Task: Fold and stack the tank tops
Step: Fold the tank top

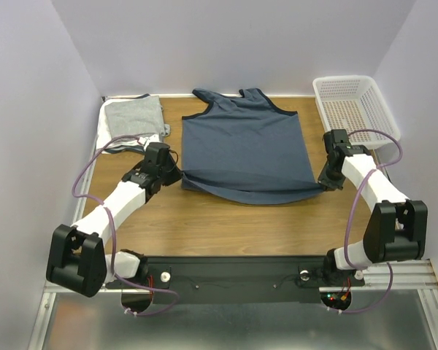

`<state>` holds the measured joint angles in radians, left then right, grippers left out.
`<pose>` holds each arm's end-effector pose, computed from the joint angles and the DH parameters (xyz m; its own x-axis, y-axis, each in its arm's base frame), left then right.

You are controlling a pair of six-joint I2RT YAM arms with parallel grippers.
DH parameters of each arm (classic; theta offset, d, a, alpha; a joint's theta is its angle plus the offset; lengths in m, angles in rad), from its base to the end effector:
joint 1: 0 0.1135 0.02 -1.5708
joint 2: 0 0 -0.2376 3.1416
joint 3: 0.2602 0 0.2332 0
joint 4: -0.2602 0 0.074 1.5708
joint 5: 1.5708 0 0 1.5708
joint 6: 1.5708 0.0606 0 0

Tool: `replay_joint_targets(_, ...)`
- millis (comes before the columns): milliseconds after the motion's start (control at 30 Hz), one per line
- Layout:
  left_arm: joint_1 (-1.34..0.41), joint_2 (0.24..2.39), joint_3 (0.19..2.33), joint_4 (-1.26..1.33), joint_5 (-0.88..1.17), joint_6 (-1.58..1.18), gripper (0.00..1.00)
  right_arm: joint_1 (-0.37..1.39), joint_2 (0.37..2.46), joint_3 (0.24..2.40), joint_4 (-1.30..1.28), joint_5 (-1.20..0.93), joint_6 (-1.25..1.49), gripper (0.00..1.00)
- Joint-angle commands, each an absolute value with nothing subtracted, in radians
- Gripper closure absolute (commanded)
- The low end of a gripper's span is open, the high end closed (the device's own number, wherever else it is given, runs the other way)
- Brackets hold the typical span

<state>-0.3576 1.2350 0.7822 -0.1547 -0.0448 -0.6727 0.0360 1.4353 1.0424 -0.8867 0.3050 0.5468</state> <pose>0.2642 -0.0958 0.2164 -0.6146 -0.4348 -0.6581 -0.0866 0.8665 -0.4916 0.2574 -0.0089 0.1918 -0.7907 0.4678 -0.3948 0.5420 0.8348 -0.0964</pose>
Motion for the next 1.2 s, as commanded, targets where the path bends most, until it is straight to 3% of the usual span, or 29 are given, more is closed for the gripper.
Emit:
replay_joint_targets(0, -0.353, 1.187, 0.747, -0.222, -0.005, -0.649, 1.00, 0.026, 1.407, 1.037, -0.933, 0.324, 0.535, 0.95)
replay_joint_targets(100, -0.353, 1.149, 0.703, -0.230, 0.066, -0.652, 1.00, 0.025, 1.401, 1.008, -0.933, 0.307, 0.540, 0.94)
replay_joint_targets(600, -0.385, 1.058, 0.537, -0.325, 0.265, -0.726, 1.00, 0.018, 1.305, 0.986, -0.939, 0.221, 0.600, 0.56)
replay_joint_targets(1033, -0.385, 1.080, 0.629, -0.489, 0.216, -0.654, 1.00, 0.018, 1.436, 0.933, -0.706, 0.235, 0.687, 0.56)
replay_joint_targets(1167, -0.385, 1.071, 0.626, -0.518, 0.228, -0.637, 0.82, 0.005, 1.445, 0.901, -0.681, 0.232, 0.678, 0.57)
